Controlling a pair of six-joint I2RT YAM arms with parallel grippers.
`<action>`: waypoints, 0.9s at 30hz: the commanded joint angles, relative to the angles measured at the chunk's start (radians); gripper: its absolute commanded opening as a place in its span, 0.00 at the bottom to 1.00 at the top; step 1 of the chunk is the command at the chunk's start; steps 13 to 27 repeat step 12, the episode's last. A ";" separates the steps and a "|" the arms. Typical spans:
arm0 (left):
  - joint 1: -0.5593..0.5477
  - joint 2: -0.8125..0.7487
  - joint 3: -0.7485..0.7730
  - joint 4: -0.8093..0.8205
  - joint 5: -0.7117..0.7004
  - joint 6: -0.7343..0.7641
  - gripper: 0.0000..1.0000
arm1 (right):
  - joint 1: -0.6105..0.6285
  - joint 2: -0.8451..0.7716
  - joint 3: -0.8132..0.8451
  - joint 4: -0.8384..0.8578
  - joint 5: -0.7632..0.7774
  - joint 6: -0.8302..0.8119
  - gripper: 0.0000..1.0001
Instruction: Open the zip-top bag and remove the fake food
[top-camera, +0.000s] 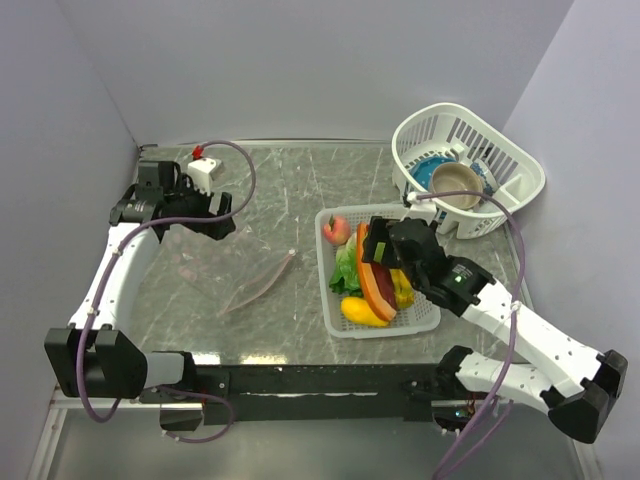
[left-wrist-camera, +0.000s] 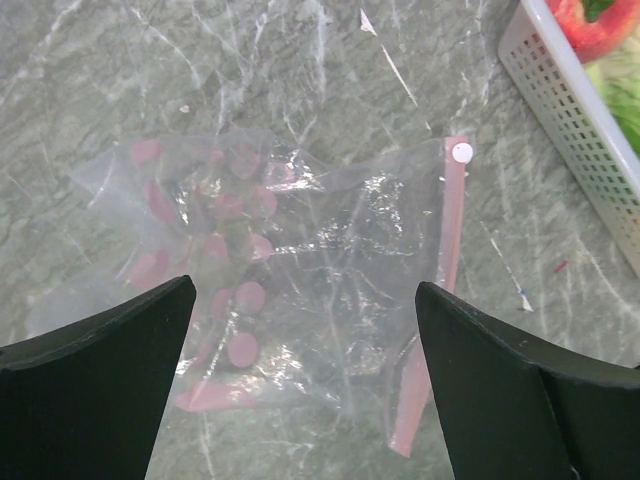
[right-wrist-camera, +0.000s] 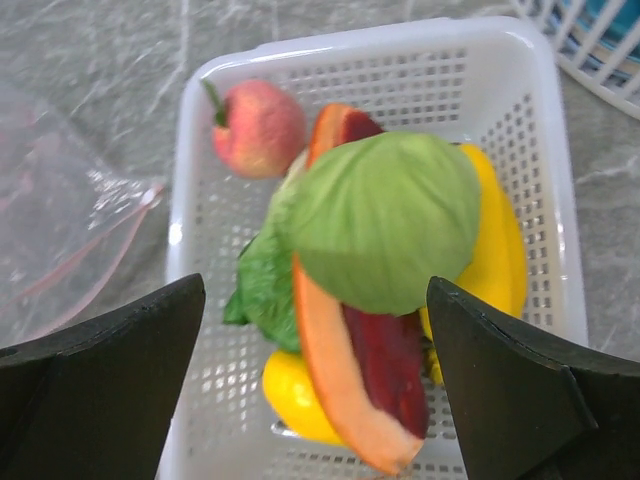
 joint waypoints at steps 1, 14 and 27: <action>0.002 -0.067 -0.018 -0.006 0.044 -0.049 0.99 | 0.075 -0.013 0.072 -0.068 -0.022 -0.021 1.00; 0.002 -0.211 -0.138 0.039 0.018 -0.026 0.99 | 0.143 -0.047 0.101 -0.062 0.005 -0.067 1.00; 0.002 -0.211 -0.138 0.039 0.018 -0.026 0.99 | 0.143 -0.047 0.101 -0.062 0.005 -0.067 1.00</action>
